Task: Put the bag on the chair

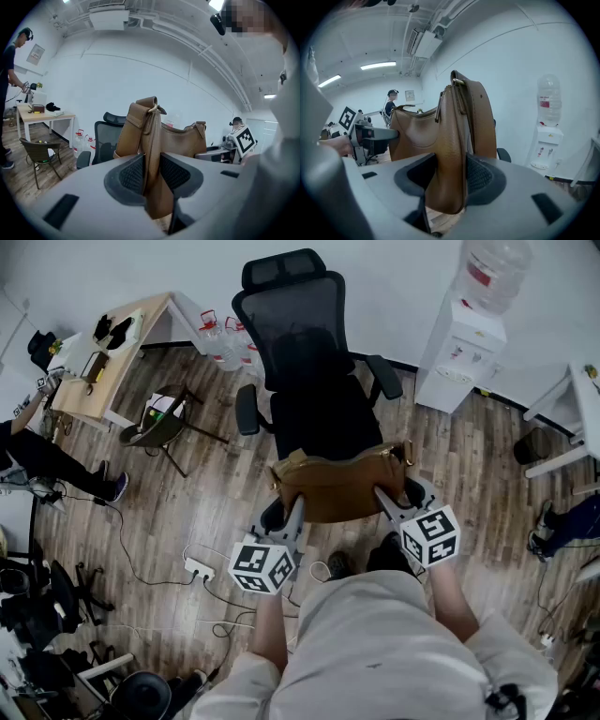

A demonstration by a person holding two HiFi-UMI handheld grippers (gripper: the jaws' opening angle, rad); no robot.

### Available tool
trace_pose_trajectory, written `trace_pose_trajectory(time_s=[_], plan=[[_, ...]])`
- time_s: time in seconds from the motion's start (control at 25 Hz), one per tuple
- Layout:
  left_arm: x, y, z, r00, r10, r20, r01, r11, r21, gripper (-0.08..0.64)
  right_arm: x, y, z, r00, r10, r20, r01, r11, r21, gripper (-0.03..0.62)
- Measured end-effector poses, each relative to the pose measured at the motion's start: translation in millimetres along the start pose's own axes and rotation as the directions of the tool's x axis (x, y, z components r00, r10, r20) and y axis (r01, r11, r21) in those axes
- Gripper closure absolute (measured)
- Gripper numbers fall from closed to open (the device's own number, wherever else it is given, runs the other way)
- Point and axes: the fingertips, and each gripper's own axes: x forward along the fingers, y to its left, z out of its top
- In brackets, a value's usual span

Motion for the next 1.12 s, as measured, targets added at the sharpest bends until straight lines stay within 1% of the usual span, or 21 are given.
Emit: trace_pose_trajectory(time_s=[0.4,0.52,0.84,1.12], plan=[[-13.2,-1.2,-11.0,1.0,0.011,-0.012,-0.011,1.0,0.017,0.46,-6.4,13.0,-7.2,1.0,-0.012,-0.013,0.012,0.999,-0.031,0.396],[-20.5,-3.3,-13.9,1.0,0.008,-0.014,-0.008,1.0,0.023,0.46,-11.2,18.7,-10.4,1.0,-0.014,-0.017,0.013,1.0,-0.023,0.387],[-42.6,-4.4,-24.0,1.0,0.002,-0.022,-0.001,0.999,0.038,0.46,-21.4,39.1,-22.1,1.0,-0.022,-0.022,0.022,1.0,-0.013,0.385],[-54.0,-8.6,-39.4,0.998,-0.006,-0.066,0.009,0.999,0.049,0.46,-30.2,50.0,-43.5,0.998,-0.026,-0.05,0.028,0.999,0.035,0.385]])
